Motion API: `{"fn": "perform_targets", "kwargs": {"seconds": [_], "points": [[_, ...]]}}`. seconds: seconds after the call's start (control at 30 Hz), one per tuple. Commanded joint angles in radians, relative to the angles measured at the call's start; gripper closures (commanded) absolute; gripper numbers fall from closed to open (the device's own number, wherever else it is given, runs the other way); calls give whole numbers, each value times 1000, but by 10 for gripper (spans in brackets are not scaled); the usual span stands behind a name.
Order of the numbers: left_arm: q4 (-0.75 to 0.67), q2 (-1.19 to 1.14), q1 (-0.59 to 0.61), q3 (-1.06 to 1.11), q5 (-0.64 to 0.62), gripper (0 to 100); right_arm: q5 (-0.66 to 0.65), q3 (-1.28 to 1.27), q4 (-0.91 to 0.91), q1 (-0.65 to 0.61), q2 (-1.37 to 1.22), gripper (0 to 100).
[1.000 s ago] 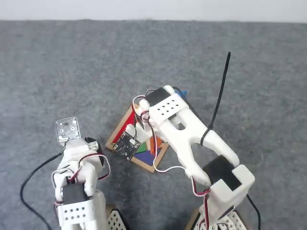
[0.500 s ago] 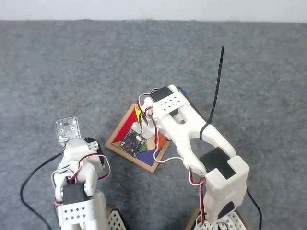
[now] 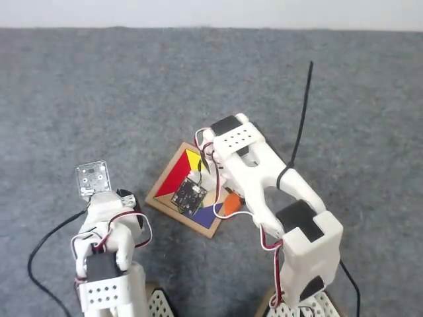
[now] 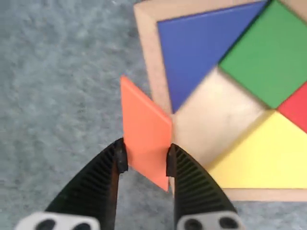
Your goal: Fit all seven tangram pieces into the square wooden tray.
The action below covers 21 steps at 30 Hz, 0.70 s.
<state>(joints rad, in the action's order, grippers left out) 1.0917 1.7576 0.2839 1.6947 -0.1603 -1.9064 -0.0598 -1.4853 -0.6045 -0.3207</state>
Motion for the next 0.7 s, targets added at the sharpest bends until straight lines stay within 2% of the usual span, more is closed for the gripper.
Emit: {"fn": "perform_targets", "kwargs": {"seconds": [0.0,0.13,0.23,0.47,0.67], "points": [[9,11,3,-8,0,986,41,86,-94,16,82,990],[9,11,5,-8,0,986,54,106,-232,-16,260,990],[9,11,5,-8,0,986,121,103,-294,-90,421,990],[9,9,5,-8,0,986,358,104,-302,-317,736,990],[9,9,5,-8,0,986,554,109,-292,-443,954,990]]}}
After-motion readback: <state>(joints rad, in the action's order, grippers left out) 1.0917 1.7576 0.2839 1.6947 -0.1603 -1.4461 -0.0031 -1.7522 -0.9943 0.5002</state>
